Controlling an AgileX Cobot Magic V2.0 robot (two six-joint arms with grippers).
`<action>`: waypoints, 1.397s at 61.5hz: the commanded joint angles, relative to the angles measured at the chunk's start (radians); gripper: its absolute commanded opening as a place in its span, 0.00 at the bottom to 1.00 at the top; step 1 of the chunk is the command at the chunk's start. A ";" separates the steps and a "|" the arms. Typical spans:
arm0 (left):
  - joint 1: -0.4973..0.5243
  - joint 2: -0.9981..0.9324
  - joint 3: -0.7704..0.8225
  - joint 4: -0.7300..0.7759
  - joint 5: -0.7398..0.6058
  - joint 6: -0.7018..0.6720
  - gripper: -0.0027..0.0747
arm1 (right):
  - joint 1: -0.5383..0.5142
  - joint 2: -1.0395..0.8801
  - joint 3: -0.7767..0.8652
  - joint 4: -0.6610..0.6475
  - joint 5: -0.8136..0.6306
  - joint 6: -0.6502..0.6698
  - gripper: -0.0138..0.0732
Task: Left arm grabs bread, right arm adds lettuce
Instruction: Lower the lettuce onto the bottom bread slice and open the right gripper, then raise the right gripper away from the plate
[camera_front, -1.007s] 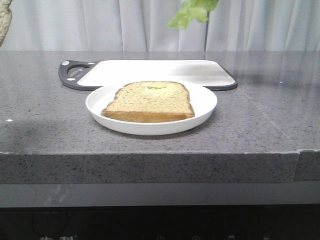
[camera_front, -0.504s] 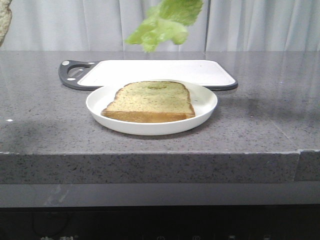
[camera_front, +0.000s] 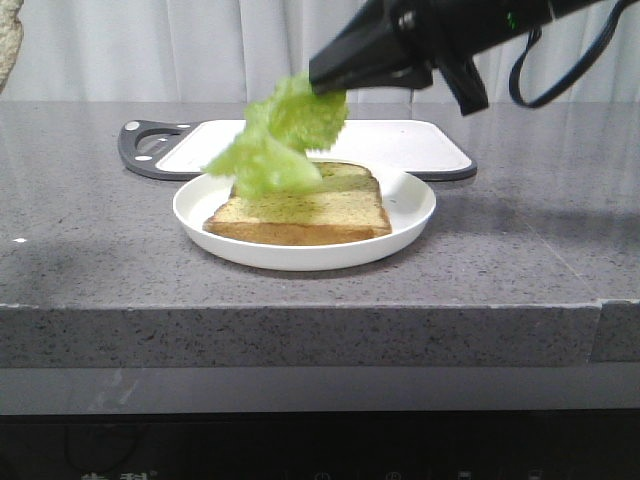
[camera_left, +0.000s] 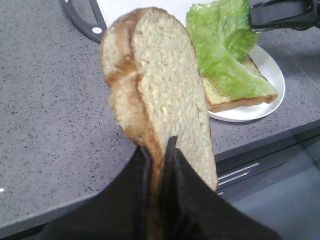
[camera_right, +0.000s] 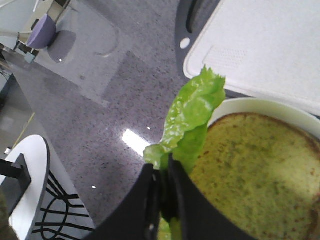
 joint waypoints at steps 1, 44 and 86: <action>-0.006 0.005 -0.027 -0.012 -0.083 -0.012 0.01 | 0.000 -0.035 -0.023 0.004 0.022 -0.018 0.02; -0.006 0.005 -0.027 -0.012 -0.083 -0.012 0.01 | -0.001 -0.174 -0.024 -0.416 -0.116 0.173 0.64; -0.006 0.005 -0.027 -0.012 -0.083 -0.012 0.01 | -0.001 -0.807 0.044 -1.397 0.220 1.073 0.64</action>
